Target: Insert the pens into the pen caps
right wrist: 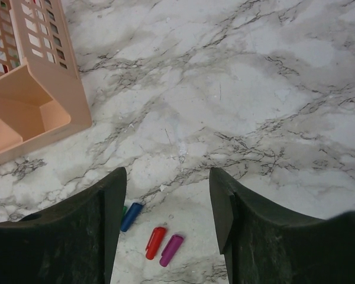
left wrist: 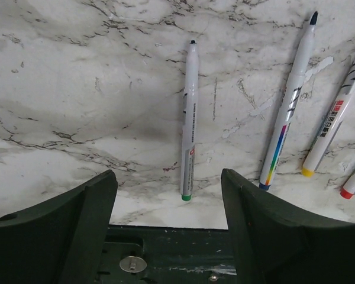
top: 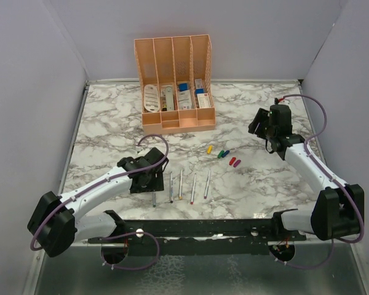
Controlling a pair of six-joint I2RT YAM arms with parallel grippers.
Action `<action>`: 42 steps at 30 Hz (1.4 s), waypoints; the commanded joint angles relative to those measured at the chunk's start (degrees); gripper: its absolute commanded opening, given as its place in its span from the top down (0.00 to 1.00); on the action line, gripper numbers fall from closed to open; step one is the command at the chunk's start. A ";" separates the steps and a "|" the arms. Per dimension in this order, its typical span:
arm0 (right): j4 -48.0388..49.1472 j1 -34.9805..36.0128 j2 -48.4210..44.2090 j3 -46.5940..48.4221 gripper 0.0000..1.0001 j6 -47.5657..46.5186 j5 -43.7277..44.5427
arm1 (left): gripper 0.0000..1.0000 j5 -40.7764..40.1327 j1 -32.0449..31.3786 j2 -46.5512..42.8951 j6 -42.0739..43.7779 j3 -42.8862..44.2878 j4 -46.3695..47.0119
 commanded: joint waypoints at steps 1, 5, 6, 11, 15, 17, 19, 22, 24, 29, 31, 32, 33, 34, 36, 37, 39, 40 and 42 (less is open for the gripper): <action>1.33 -0.69 0.14 1.20 0.44 2.91 -2.95 | 0.30 5.34 -0.29 1.55 4.45 1.28 -1.61; 2.91 -1.64 0.38 -0.20 0.62 4.11 -4.52 | 0.37 7.06 -0.11 4.59 7.05 2.18 -1.65; 2.94 -1.85 0.54 -0.20 0.62 4.13 -4.81 | 0.38 7.35 -0.11 5.47 7.65 2.45 -1.63; 1.16 -1.92 0.81 1.13 0.49 3.69 -2.83 | 0.35 7.68 0.22 9.16 9.21 3.71 -1.77; 1.01 -1.95 -0.12 1.51 0.49 2.17 -1.20 | 0.35 7.04 1.31 11.04 10.32 4.49 -1.69; 1.14 -1.97 -0.46 1.43 0.49 1.58 -0.87 | 0.35 7.10 2.32 12.13 11.63 5.00 -1.66; 1.15 -1.97 -0.48 1.51 0.48 1.18 -0.89 | 0.36 7.25 3.20 13.04 12.66 5.47 -1.61; 1.27 -1.94 -0.18 1.77 0.48 0.88 -1.62 | 0.39 7.89 4.69 14.53 13.66 6.14 -1.57; 1.50 -1.99 0.23 2.01 0.48 0.85 -2.18 | 0.39 8.66 5.49 15.14 13.97 6.73 -1.33; 1.46 -1.95 1.56 2.87 0.48 0.79 -2.79 | 0.46 11.70 5.87 15.82 12.74 7.11 0.31; 1.37 -1.97 2.01 3.12 0.48 0.86 -3.01 | 0.46 12.91 5.87 15.99 11.76 6.93 1.12; 1.41 -1.92 2.14 3.17 0.48 0.88 -3.16 | 0.47 13.49 5.85 15.97 11.26 6.74 1.60; 1.43 -1.93 2.31 3.24 0.48 0.98 -3.38 | 0.47 13.98 5.85 15.94 10.79 6.43 2.02; 1.56 -1.98 2.41 3.26 0.48 0.97 -3.59 | 0.48 14.35 5.87 15.86 10.40 6.14 2.40; 1.59 -1.92 2.51 3.31 0.48 1.03 -3.90 | 0.50 14.82 5.87 15.89 9.69 5.48 2.67; 1.58 -1.96 2.51 3.35 0.48 0.97 -4.02 | 0.51 14.92 5.87 15.87 9.44 5.18 2.68; 1.57 -1.94 2.51 3.35 0.48 0.99 -4.15 | 0.54 15.03 5.87 15.79 9.15 4.64 2.70; 1.52 -1.94 2.56 3.35 0.48 1.01 -4.31 | 0.55 15.03 5.87 15.78 9.05 4.53 2.70; 1.46 -1.93 2.58 3.38 0.48 1.01 -4.62 | 0.57 15.08 5.87 15.91 8.83 4.43 2.68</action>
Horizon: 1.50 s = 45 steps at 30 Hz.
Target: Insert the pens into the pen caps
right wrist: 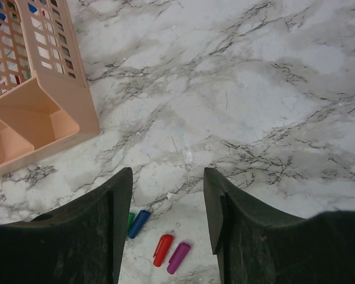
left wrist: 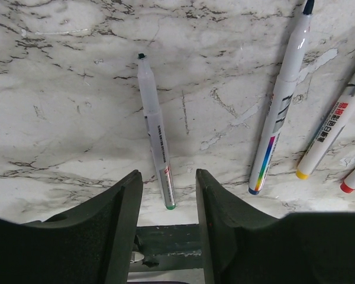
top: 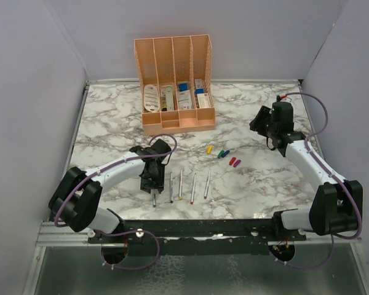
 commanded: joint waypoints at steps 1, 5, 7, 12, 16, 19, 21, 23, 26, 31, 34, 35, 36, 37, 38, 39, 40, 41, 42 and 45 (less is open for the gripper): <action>0.69 -0.10 0.51 1.58 0.48 -0.37 -1.69 | 0.58 1.72 0.17 0.20 -1.45 -0.82 0.40; 0.56 -0.15 0.57 1.50 0.48 -0.39 -1.98 | 0.60 1.78 0.16 0.65 -1.76 -1.19 0.45; 0.46 -0.10 0.35 1.32 0.48 -0.38 -1.98 | 0.60 1.75 0.15 0.78 -1.79 -1.50 0.45; 0.69 -0.11 0.09 1.06 0.48 -0.37 -2.20 | 0.61 1.51 0.17 1.39 -1.69 -2.40 0.45; 0.69 -0.10 0.16 1.03 0.48 -0.34 -2.66 | 0.62 0.67 0.17 1.89 -1.44 -2.60 0.41; 0.69 -0.10 0.05 0.88 0.47 -0.37 -2.86 | 0.62 0.10 0.15 2.77 -1.06 -2.05 0.61; 0.77 -0.13 0.04 0.86 0.47 -0.31 -2.95 | 0.62 0.24 0.17 3.54 -0.59 -1.61 0.89; 0.75 -0.16 0.04 0.79 0.47 -0.36 -2.96 | 0.61 0.46 0.15 4.16 -0.17 -1.39 1.17; 0.63 -0.13 -0.04 0.80 0.47 -0.34 -2.86 | 0.59 1.17 0.20 4.86 0.37 -1.49 1.97; 0.69 -0.17 0.03 0.60 0.47 -0.40 -2.69 | 0.59 2.09 0.26 6.04 0.72 -1.85 3.41; 0.69 -0.14 0.30 0.60 0.47 -0.37 -2.73 | 0.61 2.43 0.26 7.03 1.06 -1.59 4.02; 0.69 -0.12 0.35 0.60 0.47 -0.43 -2.76 | 0.62 2.49 0.26 7.41 1.22 -1.45 4.20; 0.65 -0.11 0.42 0.60 0.47 -0.44 -2.77 | 0.62 2.50 0.26 7.71 1.42 -1.24 4.33; 0.61 -0.10 0.40 0.63 0.47 -0.45 -2.77 | 0.63 2.35 0.26 8.00 1.49 -1.13 4.48; 0.61 -0.15 0.37 0.63 0.47 -0.47 -2.70 | 0.64 2.26 0.26 8.26 1.60 -1.01 4.61; 0.60 -0.11 0.31 0.61 0.47 -0.41 -2.64 | 0.65 1.97 0.26 8.55 1.68 -0.89 4.73; 0.60 -0.10 0.31 0.52 0.47 -0.47 -2.60 | 0.66 1.76 0.33 8.87 1.78 -0.75 4.87; 0.58 -0.10 0.23 0.51 0.47 -0.55 -2.57 | 0.67 1.63 0.39 9.19 1.87 -0.62 4.94; 0.58 -0.14 0.17 0.49 0.47 -0.64 -2.52 | 0.67 1.44 0.47 9.49 1.82 -0.48 5.15; 0.54 -0.11 0.06 0.48 0.47 -0.81 -2.34 | 0.70 0.92 0.97 10.37 2.06 -0.51 5.89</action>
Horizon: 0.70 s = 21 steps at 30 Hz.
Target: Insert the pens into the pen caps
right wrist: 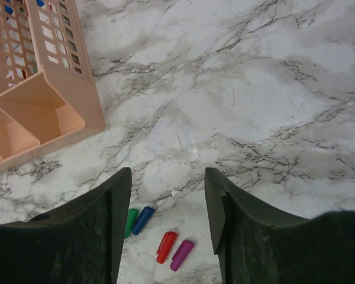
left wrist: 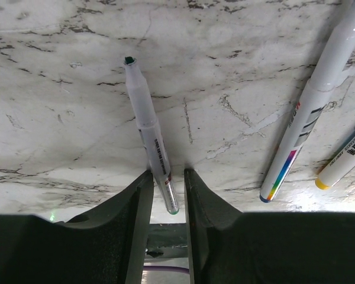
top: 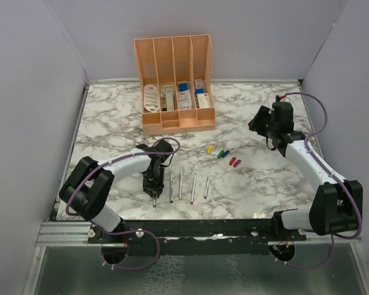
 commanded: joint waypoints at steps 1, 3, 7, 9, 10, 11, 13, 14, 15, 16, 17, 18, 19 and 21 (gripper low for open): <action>0.54 -0.13 -0.04 0.55 0.47 -0.84 -0.63 | 0.71 -1.90 0.72 3.73 0.51 -1.35 6.86; 0.54 -0.10 -0.13 0.55 0.47 -0.94 -0.63 | 0.71 -2.18 1.38 4.23 0.82 -1.55 7.31; 0.54 -0.15 -0.09 0.59 0.47 -0.97 -0.72 | 0.71 -2.49 2.99 4.77 1.44 -1.72 8.41; 0.54 -0.13 0.09 0.68 0.47 -0.98 -0.88 | 0.71 -2.62 3.54 4.98 1.71 -1.70 8.76; 0.60 -0.12 0.18 0.68 0.47 -0.97 -0.97 | 0.71 -2.66 3.80 5.09 1.84 -1.69 8.99; 0.62 -0.15 0.34 0.69 0.47 -0.98 -1.10 | 0.71 -2.68 3.98 5.20 1.94 -1.71 9.19; 0.71 -0.10 0.58 0.68 0.47 -0.94 -1.39 | 0.71 -2.75 4.16 5.42 2.10 -1.63 9.43; 0.71 -0.11 0.65 0.70 0.47 -0.88 -1.48 | 0.71 -2.71 4.29 5.51 2.08 -1.52 9.55; 0.71 -0.15 0.78 0.73 0.47 -0.82 -1.51 | 0.71 -2.81 4.34 5.62 2.08 -1.53 9.62; 0.71 -0.15 0.84 0.73 0.47 -0.85 -1.51 | 0.72 -2.81 4.45 5.79 2.12 -1.54 9.72; 0.71 -0.11 0.89 0.65 0.47 -0.82 -1.52 | 0.72 -2.83 4.49 5.86 2.15 -1.42 9.77; 0.71 -0.15 0.89 0.60 0.47 -0.84 -1.55 | 0.73 -2.92 4.56 6.08 2.28 -1.33 9.72; 0.74 -0.11 0.90 0.65 0.47 -0.91 -1.51 | 0.73 -3.12 4.58 6.26 2.45 -1.16 9.73; 0.80 -0.10 0.90 0.53 0.47 -0.92 -1.51 | 0.75 -3.52 4.67 6.78 2.72 -0.82 9.72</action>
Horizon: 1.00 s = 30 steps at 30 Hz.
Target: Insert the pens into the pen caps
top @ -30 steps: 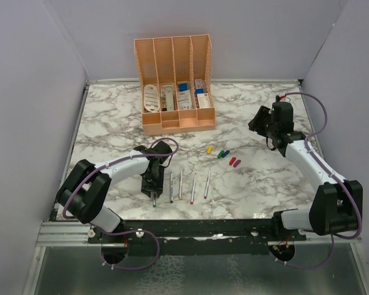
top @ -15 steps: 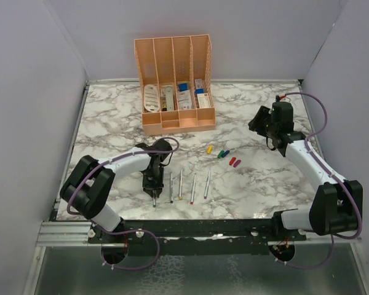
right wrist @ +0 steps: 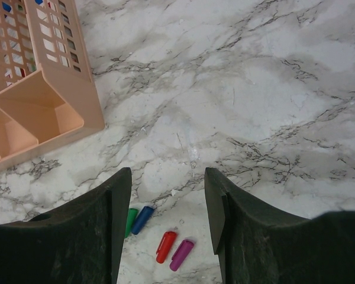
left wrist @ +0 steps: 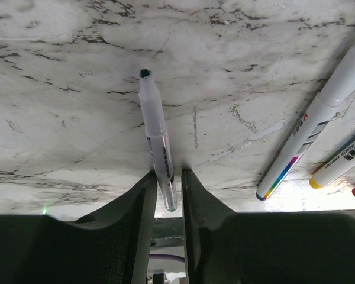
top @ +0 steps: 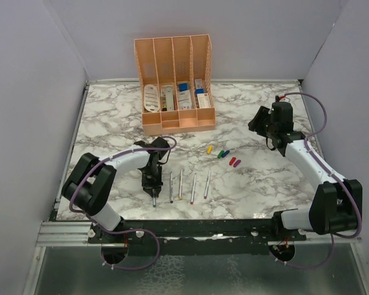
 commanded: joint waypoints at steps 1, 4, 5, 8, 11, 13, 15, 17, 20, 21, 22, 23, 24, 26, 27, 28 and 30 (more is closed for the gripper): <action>0.88 -0.10 0.53 0.51 0.47 -0.98 -1.31 | 0.76 -7.40 0.72 4.67 1.64 -1.77 10.60; 0.80 -0.11 0.53 0.46 0.47 -1.04 -1.36 | 0.78 -8.53 0.70 5.24 1.58 -1.17 10.60; 0.80 -0.10 0.53 0.42 0.47 -1.11 -1.32 | 0.79 -8.97 0.69 5.36 1.44 -1.16 10.66; 0.85 -0.10 0.53 0.48 0.47 -1.11 -1.31 | 0.90 -10.07 0.72 4.86 0.63 -2.14 11.85; 0.88 -0.12 0.61 0.63 0.47 -1.11 -1.31 | 1.00 -11.24 0.71 4.01 -0.61 -3.77 13.56; 0.93 -0.11 0.74 0.62 0.47 -1.09 -1.44 | 1.00 -12.50 0.72 3.31 -1.60 -5.06 14.87; 0.98 -0.10 0.92 0.56 0.47 -0.89 -1.57 | 1.00 -13.06 0.70 2.37 -2.05 -6.30 16.55; 1.03 -0.13 1.11 0.43 0.48 -0.57 -1.75 | 1.00 -13.27 0.73 1.31 -1.74 -7.52 18.67; 1.24 -0.10 1.29 0.12 0.48 -0.56 -2.05 | 1.00 -14.70 0.72 -0.14 -1.60 -8.91 20.58; 1.32 -0.10 1.31 0.00 0.48 -0.55 -2.36 | 1.00 -15.07 0.72 -0.49 -1.64 -9.38 21.03; 1.34 -0.17 1.32 -0.15 0.48 -0.69 -2.56 | 1.00 -15.38 0.72 -0.79 -1.81 -9.60 21.58; 1.33 -0.16 1.27 -0.11 0.48 -0.80 -2.84 | 1.00 -15.60 0.72 -1.05 -1.95 -9.97 21.97; 1.41 -0.11 1.19 -0.15 0.48 -0.84 -3.00 | 1.00 -15.62 0.72 -1.27 -2.02 -10.22 22.48; 1.50 -0.10 1.10 -0.26 0.48 -1.04 -3.15 | 1.00 -15.79 0.72 -1.21 -2.20 -10.34 22.92; 1.57 -0.13 1.02 -0.28 0.48 -1.11 -3.08 | 1.00 -15.76 0.71 -1.02 -2.16 -10.34 23.18; 1.59 -0.13 1.05 -0.27 0.48 -1.19 -3.14 | 1.00 -15.59 0.72 -0.60 -1.88 -10.27 23.41; 1.59 -0.11 1.01 -0.20 0.48 -1.28 -3.23 | 1.00 -15.15 0.72 0.89 -1.34 -9.57 22.99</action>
